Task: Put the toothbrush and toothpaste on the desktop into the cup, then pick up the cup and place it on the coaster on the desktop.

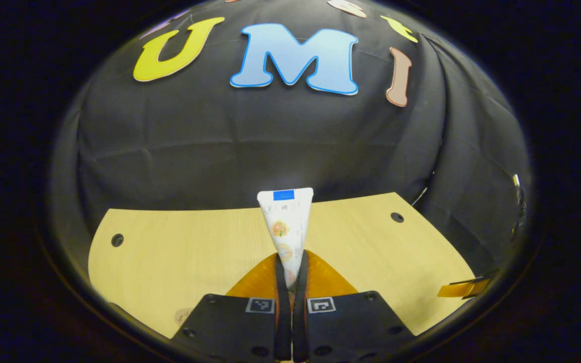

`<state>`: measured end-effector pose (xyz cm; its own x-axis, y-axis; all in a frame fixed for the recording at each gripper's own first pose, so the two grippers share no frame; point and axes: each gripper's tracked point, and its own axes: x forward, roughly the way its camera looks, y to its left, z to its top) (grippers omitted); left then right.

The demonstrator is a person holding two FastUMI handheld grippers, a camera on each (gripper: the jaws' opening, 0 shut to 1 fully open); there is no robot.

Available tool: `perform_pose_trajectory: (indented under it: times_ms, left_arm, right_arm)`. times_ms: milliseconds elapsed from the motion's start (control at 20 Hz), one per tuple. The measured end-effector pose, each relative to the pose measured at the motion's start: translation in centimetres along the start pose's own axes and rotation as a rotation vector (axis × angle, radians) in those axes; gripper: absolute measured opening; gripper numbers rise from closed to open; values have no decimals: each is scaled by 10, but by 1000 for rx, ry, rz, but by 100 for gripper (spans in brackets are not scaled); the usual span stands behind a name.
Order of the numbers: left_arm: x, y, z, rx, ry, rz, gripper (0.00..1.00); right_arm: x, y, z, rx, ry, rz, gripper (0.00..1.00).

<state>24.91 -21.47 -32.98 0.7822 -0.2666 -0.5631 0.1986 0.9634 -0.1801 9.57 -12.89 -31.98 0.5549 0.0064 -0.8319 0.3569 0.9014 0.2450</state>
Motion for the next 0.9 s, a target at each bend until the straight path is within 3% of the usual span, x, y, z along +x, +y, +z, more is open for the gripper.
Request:
perform_pose_trajectory:
  times_ms: [200,400,450,550,900]
  left_arm:
    - [3,-3,-5,7,-3,0,15]
    - [0,-7,-14,-3,16,-11,34]
    - [-5,-3,-13,2,5,1,61]
    - [-9,-3,-11,7,-3,2,79]
    - [-37,14,-5,3,-23,20,79]
  right_arm:
    - [9,-3,0,2,14,-1,48]
    - [12,3,-2,3,20,16,48]
    - [12,5,-3,1,21,21,48]
    - [16,12,-3,-5,24,31,48]
    - [9,55,-11,-78,33,101,48]
